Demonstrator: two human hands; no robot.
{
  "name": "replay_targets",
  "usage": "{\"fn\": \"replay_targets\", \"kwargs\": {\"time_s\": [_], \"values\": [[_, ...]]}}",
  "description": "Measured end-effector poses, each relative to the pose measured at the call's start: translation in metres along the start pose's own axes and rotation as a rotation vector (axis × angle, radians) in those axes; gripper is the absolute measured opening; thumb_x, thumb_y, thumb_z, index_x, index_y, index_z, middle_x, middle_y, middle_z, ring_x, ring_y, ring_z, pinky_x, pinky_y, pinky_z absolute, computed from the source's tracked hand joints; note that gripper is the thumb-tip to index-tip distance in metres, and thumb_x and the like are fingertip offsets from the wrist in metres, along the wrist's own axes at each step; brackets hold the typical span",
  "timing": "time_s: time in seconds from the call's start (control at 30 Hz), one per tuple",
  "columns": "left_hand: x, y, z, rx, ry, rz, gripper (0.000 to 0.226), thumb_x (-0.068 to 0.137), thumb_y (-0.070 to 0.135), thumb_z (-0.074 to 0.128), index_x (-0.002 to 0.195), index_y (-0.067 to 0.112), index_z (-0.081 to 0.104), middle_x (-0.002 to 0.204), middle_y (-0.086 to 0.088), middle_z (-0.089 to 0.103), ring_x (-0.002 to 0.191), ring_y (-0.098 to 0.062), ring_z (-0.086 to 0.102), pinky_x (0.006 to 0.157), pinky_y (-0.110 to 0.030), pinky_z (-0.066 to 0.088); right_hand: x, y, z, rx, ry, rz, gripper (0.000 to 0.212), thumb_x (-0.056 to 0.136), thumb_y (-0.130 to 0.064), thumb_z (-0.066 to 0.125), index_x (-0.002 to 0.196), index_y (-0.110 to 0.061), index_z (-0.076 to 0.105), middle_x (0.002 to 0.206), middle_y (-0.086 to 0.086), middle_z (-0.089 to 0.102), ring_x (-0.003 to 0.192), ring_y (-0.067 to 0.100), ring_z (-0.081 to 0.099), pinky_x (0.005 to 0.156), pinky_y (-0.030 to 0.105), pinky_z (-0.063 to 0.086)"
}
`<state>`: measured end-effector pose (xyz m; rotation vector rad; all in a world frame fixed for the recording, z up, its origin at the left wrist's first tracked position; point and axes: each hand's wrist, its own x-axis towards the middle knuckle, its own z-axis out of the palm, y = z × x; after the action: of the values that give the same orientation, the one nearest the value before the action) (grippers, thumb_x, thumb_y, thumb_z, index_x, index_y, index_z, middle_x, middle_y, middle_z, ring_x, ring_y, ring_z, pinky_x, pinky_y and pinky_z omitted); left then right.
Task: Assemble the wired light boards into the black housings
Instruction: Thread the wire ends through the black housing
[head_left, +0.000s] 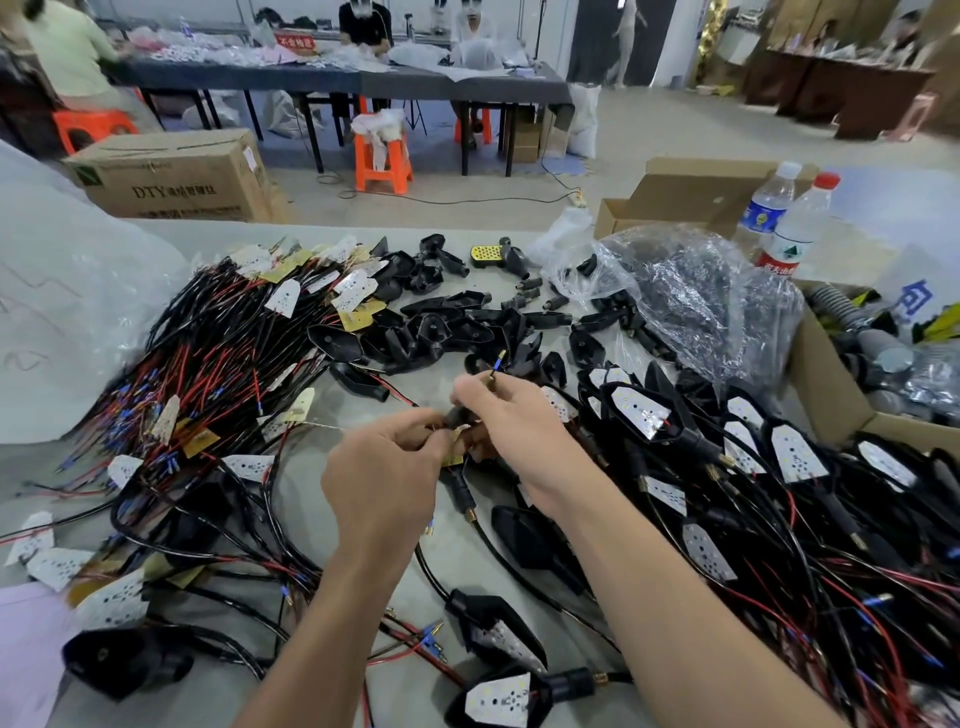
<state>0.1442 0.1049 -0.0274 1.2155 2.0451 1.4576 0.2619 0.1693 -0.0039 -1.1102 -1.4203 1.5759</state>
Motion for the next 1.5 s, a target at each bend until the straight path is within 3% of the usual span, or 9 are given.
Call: {"fn": "replay_targets", "kwargs": {"time_s": [0.17, 0.33, 0.53, 0.67, 0.83, 0.93, 1.1, 1.2, 1.5], "values": [[-0.006, 0.002, -0.001, -0.102, -0.123, 0.096, 0.039, 0.076, 0.015, 0.086, 0.099, 0.045, 0.077, 0.069, 0.025, 0.073, 0.07, 0.002, 0.07, 0.068, -0.013, 0.052, -0.002, -0.005, 0.003, 0.089, 0.12, 0.003, 0.036, 0.093, -0.018, 0.048, 0.064, -0.01, 0.068, 0.064, 0.013, 0.066, 0.048, 0.021, 0.051, 0.042, 0.022, 0.038], [-0.007, 0.007, -0.001, -0.26, -0.115, 0.084, 0.047, 0.071, 0.008, 0.09, 0.079, 0.053, 0.077, 0.07, 0.019, 0.075, 0.07, -0.001, 0.074, 0.07, -0.014, 0.056, -0.003, -0.008, 0.001, 0.137, 0.128, 0.052, 0.025, 0.088, -0.017, 0.053, 0.078, -0.006, 0.073, 0.074, 0.007, 0.074, 0.062, 0.024, 0.056, 0.053, 0.03, 0.041], [-0.005, 0.002, 0.001, -0.082, -0.043, 0.189, 0.035, 0.082, 0.021, 0.084, 0.071, 0.053, 0.073, 0.069, 0.025, 0.072, 0.066, 0.002, 0.069, 0.06, -0.012, 0.051, -0.001, -0.004, 0.0, 0.241, 0.186, -0.073, 0.032, 0.101, -0.013, 0.044, 0.09, -0.006, 0.074, 0.083, 0.014, 0.075, 0.048, 0.019, 0.052, 0.043, 0.022, 0.038], [0.006, 0.0, -0.005, -0.52, -0.228, -0.195, 0.023, 0.099, 0.031, 0.066, 0.089, 0.019, 0.082, 0.071, -0.008, 0.075, 0.056, -0.015, 0.064, 0.053, -0.024, 0.053, -0.002, -0.002, -0.002, 0.2, 0.041, -0.109, 0.036, 0.104, -0.014, 0.042, 0.094, -0.006, 0.076, 0.09, 0.015, 0.076, 0.055, 0.019, 0.056, 0.051, 0.027, 0.038], [0.024, -0.005, -0.018, -0.715, -0.599, -0.571, 0.029, 0.099, 0.033, 0.06, 0.094, 0.013, 0.08, 0.07, -0.009, 0.07, 0.052, -0.011, 0.063, 0.05, -0.019, 0.055, -0.006, -0.006, -0.004, 0.067, -0.12, -0.102, 0.037, 0.102, -0.018, 0.044, 0.092, -0.011, 0.079, 0.082, 0.002, 0.074, 0.058, 0.008, 0.049, 0.052, 0.015, 0.04], [0.026, -0.006, -0.023, -0.805, -0.582, -0.63, 0.023, 0.08, 0.028, 0.07, 0.076, 0.009, 0.082, 0.068, -0.007, 0.07, 0.05, -0.008, 0.063, 0.049, -0.017, 0.055, -0.006, -0.009, -0.007, 0.031, -0.203, -0.08, 0.037, 0.103, -0.023, 0.045, 0.098, -0.017, 0.081, 0.088, 0.003, 0.073, 0.065, 0.009, 0.047, 0.057, 0.017, 0.04], [0.026, -0.008, -0.014, -1.04, -0.194, -0.666, 0.006, 0.095, 0.01, 0.065, 0.092, 0.009, 0.07, 0.069, 0.0, 0.073, 0.068, -0.01, 0.069, 0.066, -0.02, 0.058, -0.001, -0.003, -0.002, 0.201, -0.035, -0.135, 0.039, 0.106, -0.022, 0.042, 0.102, -0.019, 0.081, 0.099, 0.01, 0.077, 0.086, 0.021, 0.059, 0.061, 0.027, 0.042], [0.03, -0.015, -0.021, -1.18, -0.159, -0.621, 0.016, 0.1, 0.01, 0.056, 0.1, 0.018, 0.07, 0.073, 0.004, 0.071, 0.067, -0.008, 0.064, 0.071, -0.019, 0.049, 0.001, 0.007, -0.003, 0.236, 0.025, -0.089, 0.04, 0.107, -0.017, 0.041, 0.099, -0.011, 0.08, 0.097, 0.013, 0.077, 0.071, 0.019, 0.061, 0.058, 0.027, 0.041], [0.028, -0.023, -0.039, -0.817, -0.246, -0.428, 0.03, 0.089, 0.035, 0.068, 0.063, 0.023, 0.073, 0.067, 0.005, 0.056, 0.049, -0.008, 0.033, 0.051, -0.018, 0.029, 0.003, 0.024, -0.008, 0.276, 0.155, 0.066, 0.033, 0.104, -0.008, 0.04, 0.098, 0.004, 0.07, 0.085, 0.019, 0.077, 0.054, 0.022, 0.063, 0.051, 0.028, 0.041]]}}
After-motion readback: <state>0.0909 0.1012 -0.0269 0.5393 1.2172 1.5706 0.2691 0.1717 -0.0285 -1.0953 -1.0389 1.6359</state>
